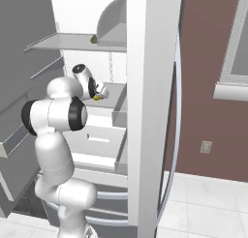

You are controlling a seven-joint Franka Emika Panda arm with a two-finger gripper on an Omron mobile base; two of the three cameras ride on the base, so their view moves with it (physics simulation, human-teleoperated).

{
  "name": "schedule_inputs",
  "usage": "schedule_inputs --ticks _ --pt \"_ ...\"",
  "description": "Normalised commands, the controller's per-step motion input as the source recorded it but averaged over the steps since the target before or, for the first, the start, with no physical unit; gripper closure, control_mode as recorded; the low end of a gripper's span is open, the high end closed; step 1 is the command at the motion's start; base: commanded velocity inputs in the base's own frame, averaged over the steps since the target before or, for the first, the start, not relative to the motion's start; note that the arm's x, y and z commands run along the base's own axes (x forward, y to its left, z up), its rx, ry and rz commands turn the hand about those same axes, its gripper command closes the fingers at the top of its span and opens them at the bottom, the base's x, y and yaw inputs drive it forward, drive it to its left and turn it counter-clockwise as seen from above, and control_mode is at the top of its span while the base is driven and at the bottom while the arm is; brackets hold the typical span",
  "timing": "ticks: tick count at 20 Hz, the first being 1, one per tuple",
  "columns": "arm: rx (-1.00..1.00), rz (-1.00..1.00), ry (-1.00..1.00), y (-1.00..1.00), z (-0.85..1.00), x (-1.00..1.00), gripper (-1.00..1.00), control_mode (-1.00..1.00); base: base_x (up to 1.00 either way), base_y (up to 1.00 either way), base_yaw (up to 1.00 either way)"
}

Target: Grab the garlic and lemon from the fridge, place them in the blender, close the lid, and turn on the blender to create a marinade.

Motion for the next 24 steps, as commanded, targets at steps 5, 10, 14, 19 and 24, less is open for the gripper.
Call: schedule_inputs --ticks 5,10,14,19,24 --pt "0.0 0.0 0.02 0.0 -0.13 0.29 -1.0 -1.0 0.0 0.0 0.0" --pt "0.0 0.0 0.03 0.0 -0.12 0.27 -1.0 -1.0 0.0 0.0 0.0" --pt "0.0 0.0 0.02 0.0 -0.14 0.18 -1.0 -1.0 0.0 0.0 0.0" --pt "0.0 0.0 0.01 0.0 -0.17 0.02 -1.0 -1.0 0.0 0.0 0.0" --pt "0.0 0.0 0.01 0.0 -0.26 0.0 1.0 -1.0 0.0 0.0 0.0"
